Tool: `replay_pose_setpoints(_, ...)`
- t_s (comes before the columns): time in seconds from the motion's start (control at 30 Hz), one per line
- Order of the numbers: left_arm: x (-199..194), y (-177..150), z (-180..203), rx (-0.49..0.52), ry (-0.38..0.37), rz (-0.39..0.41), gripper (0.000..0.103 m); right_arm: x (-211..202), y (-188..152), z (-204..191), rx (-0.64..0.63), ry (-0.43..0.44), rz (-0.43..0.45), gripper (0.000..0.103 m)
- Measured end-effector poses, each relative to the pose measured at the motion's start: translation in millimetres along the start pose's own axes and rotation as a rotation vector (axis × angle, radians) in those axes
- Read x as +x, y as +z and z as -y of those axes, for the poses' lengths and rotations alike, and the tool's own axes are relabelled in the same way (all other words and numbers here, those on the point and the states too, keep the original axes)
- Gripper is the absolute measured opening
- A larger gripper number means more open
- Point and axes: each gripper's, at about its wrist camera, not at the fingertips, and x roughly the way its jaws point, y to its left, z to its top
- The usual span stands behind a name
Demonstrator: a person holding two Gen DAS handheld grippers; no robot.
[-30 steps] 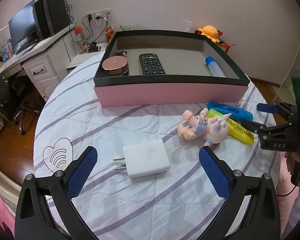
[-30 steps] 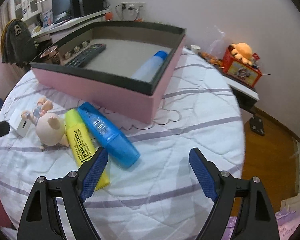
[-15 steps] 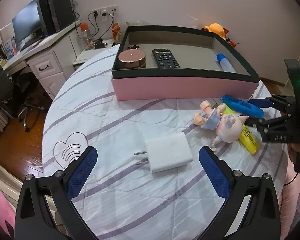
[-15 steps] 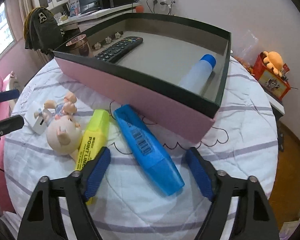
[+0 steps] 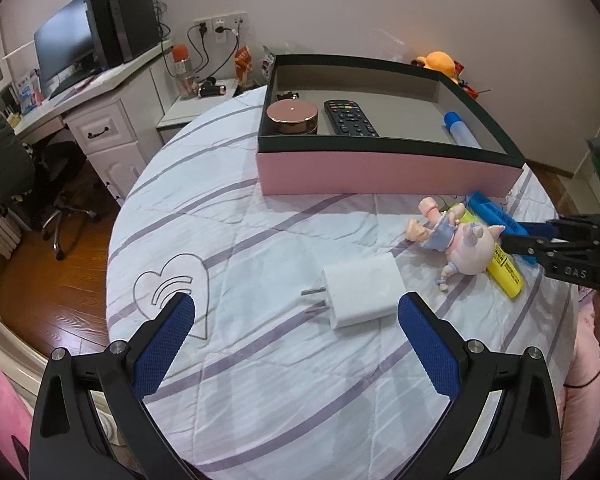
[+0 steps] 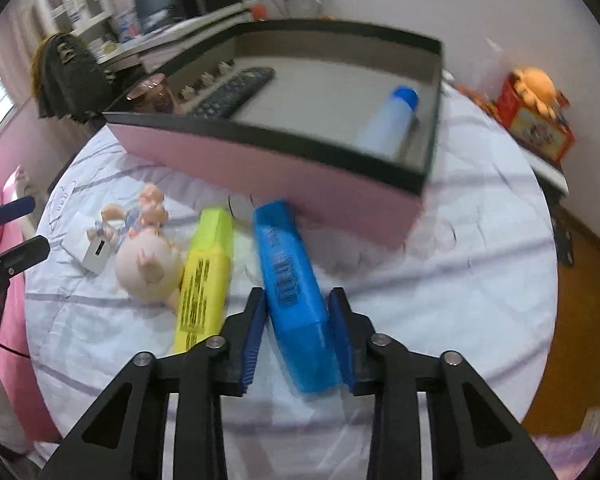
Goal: Organize rigid objects
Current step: 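Lift the blue highlighter with the right gripper and carry it over the box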
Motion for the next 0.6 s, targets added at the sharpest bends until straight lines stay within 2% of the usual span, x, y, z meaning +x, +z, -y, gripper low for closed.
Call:
replay_pose_setpoints(0.1, -1.8, -3.2, -0.1, 0.002, -0.005, -0.002, 0.103, -6.2, -8.1, -6.7, 0.011, -0.015, -0.023, 0.032)
replay_pose_setpoints(0.17, -2.9, -5.6, 2.0, 0.007, -0.006, -0.005, 0.103, -6.8, -7.8, -9.9, 0.000, -0.015, -0.016, 0.036)
replay_pose_setpoints(0.23, -5.7, -8.4, 4.8, 0.019, -0.013, -0.005, 0.103, -5.3, -5.5, -7.7, 0.007, -0.012, -0.011, 0.036)
replay_pose_setpoints(0.37, -9.6, -11.3, 8.6, 0.036, -0.017, -0.003, 0.103, -1.3, 2.5, -3.9, 0.012, 0.012, -0.012, 0.046)
replay_pose_setpoints(0.5, -10.7, -12.8, 9.8, 0.039, -0.020, -0.006, 0.103, 4.2, 9.3, -5.4, -0.019, -0.006, -0.021, 0.046)
replay_pose_setpoints(0.53, -11.0, -13.4, 9.6, 0.041, -0.018, -0.007, 0.103, 5.7, 10.1, -5.8, -0.025, -0.007, -0.021, 0.045)
replay_pose_setpoints(0.57, -10.9, -13.2, 9.6, 0.039, -0.017, -0.005, 0.103, 6.6, 10.7, -5.9, -0.028, -0.010, -0.017, 0.040)
replay_pose_setpoints(0.6, -11.3, -13.5, 9.0, 0.037, -0.018, -0.003, 0.103, 6.5, 11.2, -5.2, -0.025, -0.018, -0.016, 0.028)
